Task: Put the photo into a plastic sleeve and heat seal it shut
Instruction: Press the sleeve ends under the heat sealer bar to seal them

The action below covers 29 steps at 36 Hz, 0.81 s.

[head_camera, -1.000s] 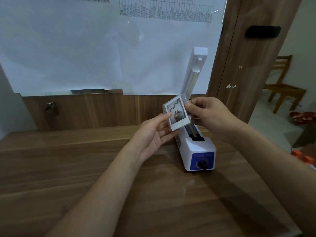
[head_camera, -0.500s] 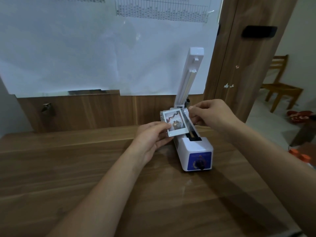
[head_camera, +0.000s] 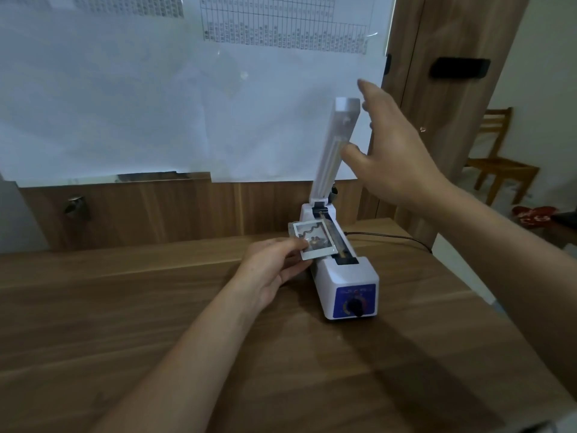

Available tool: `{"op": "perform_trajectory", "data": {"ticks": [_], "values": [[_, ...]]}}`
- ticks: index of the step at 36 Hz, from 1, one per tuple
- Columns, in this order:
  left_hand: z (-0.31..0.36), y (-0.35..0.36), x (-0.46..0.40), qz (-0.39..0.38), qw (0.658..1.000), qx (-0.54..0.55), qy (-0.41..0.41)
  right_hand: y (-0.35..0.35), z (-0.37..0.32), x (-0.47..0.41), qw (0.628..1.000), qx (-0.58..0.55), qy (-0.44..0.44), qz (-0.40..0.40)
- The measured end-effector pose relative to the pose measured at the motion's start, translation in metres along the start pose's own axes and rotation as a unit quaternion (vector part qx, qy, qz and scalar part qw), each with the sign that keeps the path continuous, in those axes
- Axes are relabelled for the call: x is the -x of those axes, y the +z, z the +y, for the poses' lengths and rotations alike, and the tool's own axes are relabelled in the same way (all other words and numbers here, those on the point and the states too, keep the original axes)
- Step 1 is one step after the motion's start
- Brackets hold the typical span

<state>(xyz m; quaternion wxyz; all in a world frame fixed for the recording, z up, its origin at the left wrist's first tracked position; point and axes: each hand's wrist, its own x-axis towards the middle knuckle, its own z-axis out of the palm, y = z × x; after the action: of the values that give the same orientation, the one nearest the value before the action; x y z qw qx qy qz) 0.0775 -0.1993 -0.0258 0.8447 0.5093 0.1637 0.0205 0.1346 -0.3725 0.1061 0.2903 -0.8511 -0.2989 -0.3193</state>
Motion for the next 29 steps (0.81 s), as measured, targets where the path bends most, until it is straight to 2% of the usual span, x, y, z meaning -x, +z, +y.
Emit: {"op": "perform_trajectory", "data": {"ticks": [8,14,17,24,29], "values": [[-0.001,0.0,0.0,0.0,1.0,-0.003,0.0,-0.004,-0.01,0.003,0.999,0.024,-0.014,-0.019],[-0.001,0.002,0.001,-0.002,1.0,-0.005,0.004,-0.004,-0.017,0.009,0.995,-0.067,0.006,0.079],[-0.001,0.002,0.002,0.002,1.0,-0.005,0.004,-0.004,-0.016,0.011,0.988,-0.114,0.037,0.101],[-0.001,0.003,0.003,0.005,1.0,-0.011,0.004,0.002,-0.014,0.021,0.984,-0.137,0.103,0.052],[0.0,0.003,0.005,0.009,1.0,-0.013,-0.004,0.007,-0.018,0.031,0.99,-0.11,0.091,0.004]]}}
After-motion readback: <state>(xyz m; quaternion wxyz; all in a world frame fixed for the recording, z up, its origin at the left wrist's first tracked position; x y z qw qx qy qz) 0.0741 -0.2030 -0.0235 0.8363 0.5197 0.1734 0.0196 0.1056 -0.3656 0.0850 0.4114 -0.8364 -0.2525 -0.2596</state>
